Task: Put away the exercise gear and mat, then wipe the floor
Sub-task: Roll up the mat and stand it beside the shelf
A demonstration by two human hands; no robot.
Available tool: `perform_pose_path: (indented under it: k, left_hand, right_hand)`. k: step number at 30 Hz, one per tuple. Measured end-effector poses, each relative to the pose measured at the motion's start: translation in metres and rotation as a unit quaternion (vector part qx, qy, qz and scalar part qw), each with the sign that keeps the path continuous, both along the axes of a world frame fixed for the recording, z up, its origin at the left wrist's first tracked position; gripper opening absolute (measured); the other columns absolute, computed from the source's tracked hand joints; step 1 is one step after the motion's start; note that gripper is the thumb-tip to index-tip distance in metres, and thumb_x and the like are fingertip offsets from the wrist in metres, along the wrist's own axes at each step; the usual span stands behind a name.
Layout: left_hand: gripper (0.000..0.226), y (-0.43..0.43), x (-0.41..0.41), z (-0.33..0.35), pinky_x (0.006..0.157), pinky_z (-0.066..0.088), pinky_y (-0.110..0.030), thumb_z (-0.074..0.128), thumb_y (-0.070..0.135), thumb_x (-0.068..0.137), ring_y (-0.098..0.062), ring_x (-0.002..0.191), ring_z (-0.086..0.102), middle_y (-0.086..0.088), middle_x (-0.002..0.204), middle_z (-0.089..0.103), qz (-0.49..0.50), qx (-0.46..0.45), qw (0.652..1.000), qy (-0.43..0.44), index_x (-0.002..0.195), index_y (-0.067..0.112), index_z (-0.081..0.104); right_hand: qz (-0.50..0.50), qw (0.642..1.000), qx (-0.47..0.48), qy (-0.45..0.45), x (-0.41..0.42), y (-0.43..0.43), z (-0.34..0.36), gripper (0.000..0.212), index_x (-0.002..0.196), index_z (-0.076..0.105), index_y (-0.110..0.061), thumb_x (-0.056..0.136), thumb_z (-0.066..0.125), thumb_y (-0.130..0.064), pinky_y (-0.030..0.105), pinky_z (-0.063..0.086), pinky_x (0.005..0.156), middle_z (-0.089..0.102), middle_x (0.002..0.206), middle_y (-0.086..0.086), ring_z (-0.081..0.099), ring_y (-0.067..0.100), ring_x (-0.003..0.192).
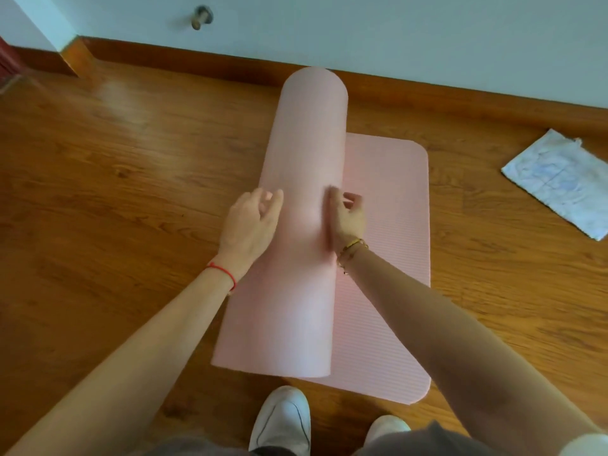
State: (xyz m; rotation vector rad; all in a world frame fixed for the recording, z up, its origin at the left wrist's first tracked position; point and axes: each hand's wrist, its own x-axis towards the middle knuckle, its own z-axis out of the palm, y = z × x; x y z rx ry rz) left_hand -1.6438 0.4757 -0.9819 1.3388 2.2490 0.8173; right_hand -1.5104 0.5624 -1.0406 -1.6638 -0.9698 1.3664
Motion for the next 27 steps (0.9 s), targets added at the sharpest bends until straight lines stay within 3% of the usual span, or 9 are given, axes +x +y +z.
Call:
perform_pose_path:
  k: [2, 4, 8, 11, 14, 16, 19, 23, 27]
  left_hand:
    - [0.025, 0.008, 0.004, -0.001, 0.082, 0.046, -0.018, 0.055, 0.034, 0.101, -0.015, 0.103, 0.066, 0.004, 0.104, 0.072, -0.08, 0.0, 0.993, -0.091, 0.112, 0.022, 0.074]
    - [0.02, 0.015, 0.013, -0.006, 0.093, 0.047, -0.017, 0.065, 0.023, 0.095, -0.005, 0.109, 0.065, 0.013, 0.109, 0.074, -0.133, 0.004, 0.978, -0.162, 0.111, 0.027, 0.077]
    - [0.022, 0.025, 0.019, -0.019, 0.094, 0.052, -0.026, 0.069, 0.014, 0.091, -0.004, 0.098, 0.065, 0.008, 0.108, 0.072, -0.021, 0.099, 0.971, -0.215, 0.111, 0.02, 0.075]
    - [0.059, 0.03, 0.01, -0.031, 0.1, 0.046, -0.031, 0.075, 0.04, 0.085, -0.012, 0.114, 0.059, 0.0, 0.132, 0.061, 0.092, -0.029, 0.964, -0.248, 0.137, 0.017, 0.058]
    - [0.094, 0.022, 0.013, -0.037, 0.113, 0.03, -0.037, 0.063, 0.075, 0.076, -0.021, 0.14, 0.042, 0.005, 0.15, 0.046, 0.083, -0.187, 0.909, -0.364, 0.15, 0.022, 0.044]
    - [0.087, 0.016, 0.018, -0.039, 0.12, 0.024, -0.044, 0.058, 0.076, 0.08, -0.021, 0.142, 0.039, 0.004, 0.153, 0.045, 0.058, -0.212, 0.879, -0.424, 0.151, 0.029, 0.042]
    - [0.081, 0.014, 0.018, -0.039, 0.119, 0.03, -0.046, 0.063, 0.072, 0.08, -0.022, 0.135, 0.044, 0.0, 0.15, 0.049, 0.037, -0.219, 0.861, -0.457, 0.148, 0.031, 0.046]
    - [0.108, 0.02, 0.015, -0.03, 0.119, 0.029, -0.044, 0.077, 0.083, 0.053, -0.02, 0.136, 0.045, 0.006, 0.148, 0.051, 0.012, -0.239, 0.872, -0.427, 0.144, 0.031, 0.052]
    - [0.122, 0.032, 0.034, -0.023, 0.108, 0.037, -0.036, 0.081, 0.08, 0.044, -0.021, 0.131, 0.05, 0.001, 0.144, 0.056, -0.017, -0.229, 0.897, -0.378, 0.145, 0.02, 0.049]
  right_hand:
    - [0.006, 0.999, 0.037, -0.012, 0.021, 0.006, 0.002, 0.059, 0.113, 0.053, -0.024, 0.072, 0.062, -0.065, 0.04, 0.048, 0.1, 0.059, 0.119, 0.002, 0.06, 0.018, 0.107]
    - [0.05, 0.997, 0.057, -0.023, 0.041, 0.012, 0.003, 0.067, 0.122, 0.049, -0.025, 0.073, 0.069, -0.065, 0.037, 0.044, 0.106, 0.051, 0.126, 0.001, 0.054, 0.016, 0.115]
    - [0.115, 0.991, 0.007, -0.063, 0.062, 0.015, -0.003, 0.102, 0.14, 0.038, -0.021, 0.06, 0.079, -0.069, 0.034, 0.04, 0.11, 0.044, 0.136, -0.001, 0.05, 0.015, 0.122]
    - [0.112, 0.992, -0.032, -0.051, 0.076, 0.023, -0.009, 0.119, 0.142, 0.034, -0.017, 0.048, 0.078, -0.074, 0.04, 0.044, 0.108, 0.05, 0.138, 0.004, 0.055, 0.02, 0.123]
    - [0.103, 0.992, -0.065, -0.027, 0.087, 0.03, -0.012, 0.13, 0.143, 0.03, -0.014, 0.038, 0.079, -0.072, 0.041, 0.046, 0.106, 0.054, 0.137, 0.006, 0.057, 0.02, 0.121]
    - [0.097, 0.992, -0.081, 0.002, 0.09, 0.032, -0.011, 0.127, 0.142, 0.029, -0.013, 0.04, 0.082, -0.065, 0.041, 0.047, 0.105, 0.056, 0.134, 0.007, 0.058, 0.02, 0.119]
    - [0.092, 0.992, -0.083, 0.021, 0.095, 0.034, -0.012, 0.1, 0.137, 0.035, -0.008, 0.063, 0.085, -0.05, 0.04, 0.05, 0.101, 0.057, 0.129, 0.007, 0.059, 0.019, 0.112]
    - [0.105, 0.988, -0.106, 0.03, 0.104, 0.025, -0.02, 0.065, 0.13, 0.039, -0.009, 0.086, 0.072, -0.042, 0.039, 0.049, 0.098, 0.054, 0.119, 0.004, 0.055, 0.017, 0.107]
    - [0.082, 0.995, -0.04, -0.034, 0.137, 0.014, -0.035, 0.06, 0.135, 0.047, -0.016, 0.087, 0.069, -0.044, 0.043, 0.048, 0.103, 0.056, 0.129, 0.004, 0.057, 0.02, 0.116]
